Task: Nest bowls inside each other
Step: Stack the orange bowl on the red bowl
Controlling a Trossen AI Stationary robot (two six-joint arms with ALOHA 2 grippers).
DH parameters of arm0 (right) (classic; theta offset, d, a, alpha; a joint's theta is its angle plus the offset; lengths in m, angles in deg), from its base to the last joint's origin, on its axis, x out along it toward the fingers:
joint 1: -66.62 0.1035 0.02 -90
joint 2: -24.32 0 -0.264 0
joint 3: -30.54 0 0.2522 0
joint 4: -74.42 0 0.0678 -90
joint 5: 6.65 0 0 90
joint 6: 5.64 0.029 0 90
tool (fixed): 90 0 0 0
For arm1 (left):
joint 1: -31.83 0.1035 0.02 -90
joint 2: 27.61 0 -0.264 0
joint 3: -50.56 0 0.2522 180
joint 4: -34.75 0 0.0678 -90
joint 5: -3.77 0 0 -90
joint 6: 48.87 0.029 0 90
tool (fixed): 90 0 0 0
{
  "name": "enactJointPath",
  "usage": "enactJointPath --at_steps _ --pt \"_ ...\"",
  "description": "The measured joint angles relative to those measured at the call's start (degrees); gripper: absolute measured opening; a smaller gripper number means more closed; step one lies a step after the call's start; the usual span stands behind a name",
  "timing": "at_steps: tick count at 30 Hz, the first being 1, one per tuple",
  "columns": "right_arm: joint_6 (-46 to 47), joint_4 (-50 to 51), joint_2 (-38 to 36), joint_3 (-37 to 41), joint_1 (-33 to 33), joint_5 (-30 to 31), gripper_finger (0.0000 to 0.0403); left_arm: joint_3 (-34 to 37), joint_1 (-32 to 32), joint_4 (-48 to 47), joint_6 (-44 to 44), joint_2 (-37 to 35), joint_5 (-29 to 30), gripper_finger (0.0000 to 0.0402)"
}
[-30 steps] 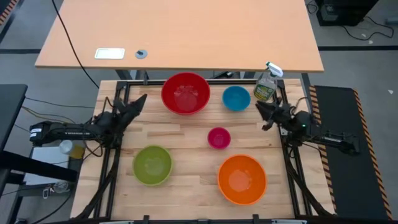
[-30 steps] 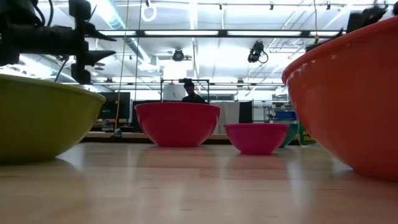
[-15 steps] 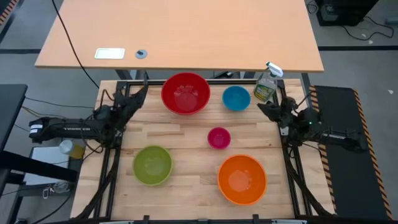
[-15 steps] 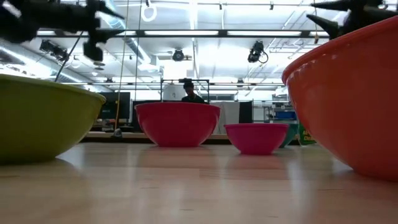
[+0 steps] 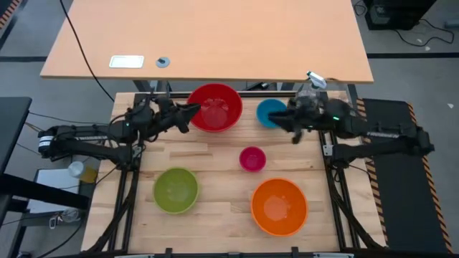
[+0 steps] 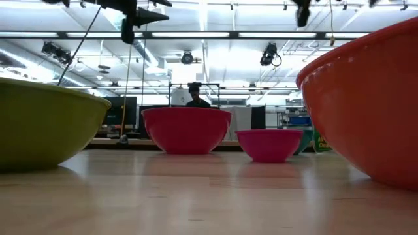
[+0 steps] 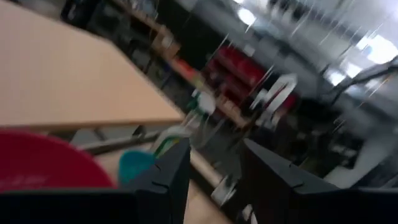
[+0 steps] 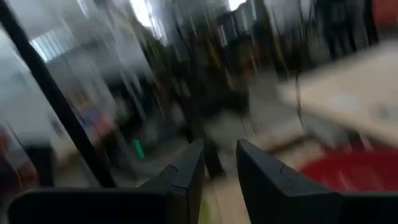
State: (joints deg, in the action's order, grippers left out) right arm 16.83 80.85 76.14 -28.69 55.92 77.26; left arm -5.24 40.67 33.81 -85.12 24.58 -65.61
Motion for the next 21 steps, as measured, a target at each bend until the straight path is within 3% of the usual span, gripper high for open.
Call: enactJointPath --at_steps 4,8,18,21 --pt "-3.42 26.00 10.13 -13.93 2.60 -0.11 0.0103 -3.60 0.00 -9.91 1.63 -0.03 -0.12 0.0142" --pt "-2.52 38.99 17.56 -22.41 4.04 -1.78 0.0103 -5.80 0.00 -14.28 3.03 -0.11 0.08 0.0142" --pt "0.41 39.30 26.11 -24.57 4.61 -20.00 0.0103 -6.03 0.11 -15.06 5.92 -0.11 0.09 0.0142" --pt "3.28 42.60 27.27 -24.57 4.63 -20.82 0.0103 -6.04 0.11 -15.21 5.92 -0.11 0.09 0.0142"
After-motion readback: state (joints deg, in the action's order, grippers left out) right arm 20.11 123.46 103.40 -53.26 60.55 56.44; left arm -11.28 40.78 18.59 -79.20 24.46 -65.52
